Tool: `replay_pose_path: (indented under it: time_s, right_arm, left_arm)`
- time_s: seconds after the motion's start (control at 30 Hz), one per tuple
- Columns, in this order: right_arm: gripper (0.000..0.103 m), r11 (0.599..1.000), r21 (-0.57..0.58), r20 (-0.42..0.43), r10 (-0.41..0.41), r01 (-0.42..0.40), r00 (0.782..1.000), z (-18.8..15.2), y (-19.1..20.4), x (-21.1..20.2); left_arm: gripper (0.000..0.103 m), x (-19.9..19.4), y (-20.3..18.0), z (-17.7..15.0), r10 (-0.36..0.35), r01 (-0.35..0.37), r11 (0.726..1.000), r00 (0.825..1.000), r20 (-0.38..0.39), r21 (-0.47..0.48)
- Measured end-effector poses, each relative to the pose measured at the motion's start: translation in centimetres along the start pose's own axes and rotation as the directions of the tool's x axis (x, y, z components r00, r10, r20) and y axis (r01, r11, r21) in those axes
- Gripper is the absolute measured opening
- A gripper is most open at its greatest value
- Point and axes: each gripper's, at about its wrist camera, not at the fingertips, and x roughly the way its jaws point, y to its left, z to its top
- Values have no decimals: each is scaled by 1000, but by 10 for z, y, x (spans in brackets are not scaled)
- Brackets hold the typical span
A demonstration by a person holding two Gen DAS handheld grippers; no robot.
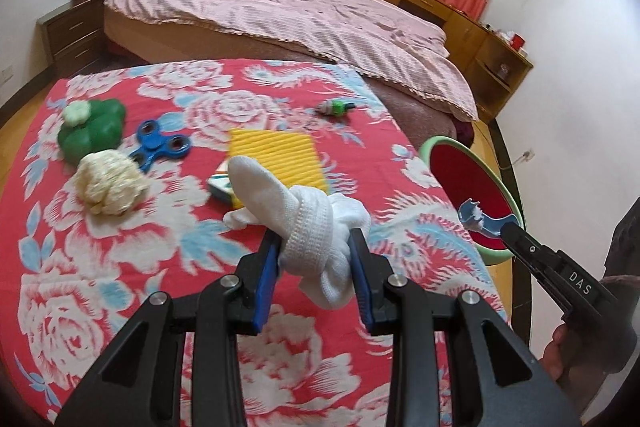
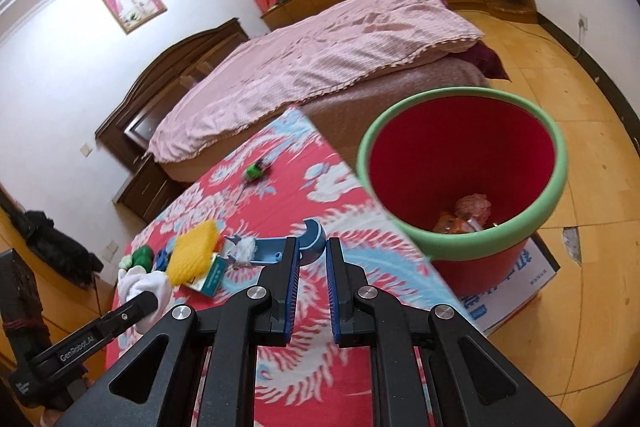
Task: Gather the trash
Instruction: 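Carry the white sock and blue clip over the red bucket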
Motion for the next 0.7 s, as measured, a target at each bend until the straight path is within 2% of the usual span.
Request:
replay_pose_path:
  time_s: [0.7]
  right_arm:
    - [13,987,136,59,-96,88,994,27,-75,-13]
  left_arm:
    - [34,51,-96,26,-67,78,982,996,-64,172]
